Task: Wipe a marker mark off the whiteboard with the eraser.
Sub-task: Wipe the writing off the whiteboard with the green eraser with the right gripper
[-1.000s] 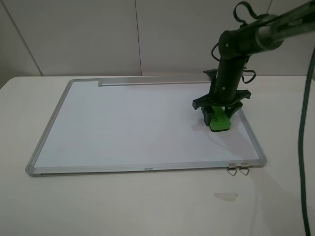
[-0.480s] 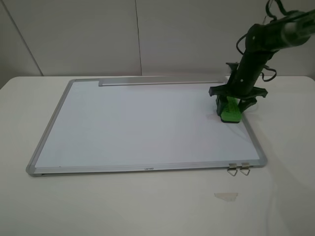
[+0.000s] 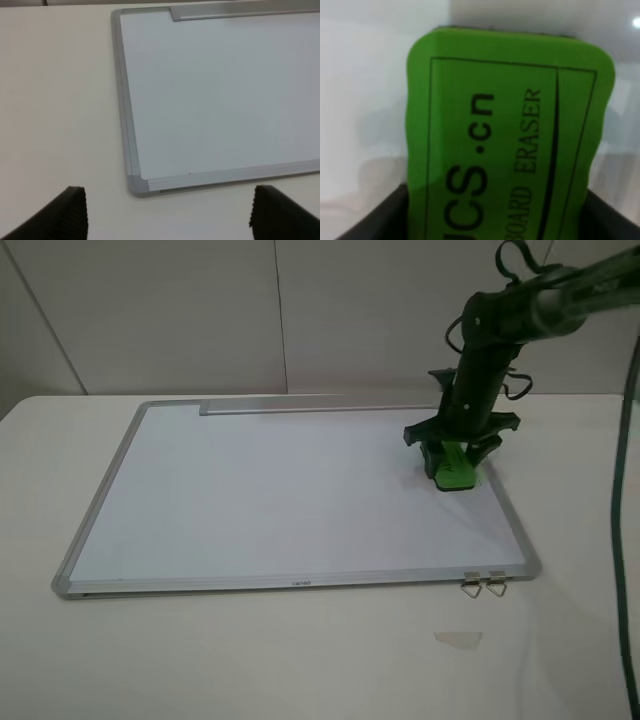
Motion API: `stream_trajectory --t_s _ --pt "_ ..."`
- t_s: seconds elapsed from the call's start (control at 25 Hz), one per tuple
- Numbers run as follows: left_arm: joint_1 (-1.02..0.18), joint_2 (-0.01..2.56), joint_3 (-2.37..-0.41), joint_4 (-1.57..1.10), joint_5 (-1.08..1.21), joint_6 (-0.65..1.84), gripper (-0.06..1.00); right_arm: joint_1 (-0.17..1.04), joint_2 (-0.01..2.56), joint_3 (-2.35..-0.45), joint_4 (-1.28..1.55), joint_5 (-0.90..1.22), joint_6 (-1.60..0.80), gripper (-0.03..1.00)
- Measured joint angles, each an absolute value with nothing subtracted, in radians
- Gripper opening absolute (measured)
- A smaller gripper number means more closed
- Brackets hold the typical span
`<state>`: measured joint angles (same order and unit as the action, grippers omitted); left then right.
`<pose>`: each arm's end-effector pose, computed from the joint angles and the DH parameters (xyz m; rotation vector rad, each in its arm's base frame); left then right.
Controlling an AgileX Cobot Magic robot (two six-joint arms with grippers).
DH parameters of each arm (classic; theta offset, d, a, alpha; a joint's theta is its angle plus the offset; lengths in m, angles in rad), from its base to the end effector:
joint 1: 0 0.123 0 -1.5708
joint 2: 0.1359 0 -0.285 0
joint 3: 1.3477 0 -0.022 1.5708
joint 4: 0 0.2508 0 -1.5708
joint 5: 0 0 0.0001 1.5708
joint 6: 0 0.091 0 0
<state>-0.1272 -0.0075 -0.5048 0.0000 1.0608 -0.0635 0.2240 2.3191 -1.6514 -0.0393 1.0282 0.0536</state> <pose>-0.0065 0.0008 0.2786 0.0648 2.0332 -0.1200 0.4284 0.0945 0.0936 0.2969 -3.0939 0.0594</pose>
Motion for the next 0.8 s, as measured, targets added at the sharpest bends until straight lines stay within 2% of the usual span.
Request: stream_trajectory --t_s 0.2,0.36,0.56,0.8 --pt "-0.127 -0.008 -0.505 0.000 1.061 -0.063 0.68 0.340 2.356 -1.727 -0.042 1.086 0.037 0.61" --pt "-0.127 -0.008 -0.505 0.000 1.061 -0.063 0.68 0.361 2.374 -1.761 -0.043 1.117 0.035 0.61" --pt "-0.127 -0.008 -0.505 0.000 1.061 -0.063 0.68 0.329 2.375 -1.765 -0.061 1.126 0.043 0.61" --pt "-0.124 -0.008 -0.505 0.000 1.061 -0.063 0.68 0.203 2.375 -1.769 -0.051 1.143 0.071 0.61"
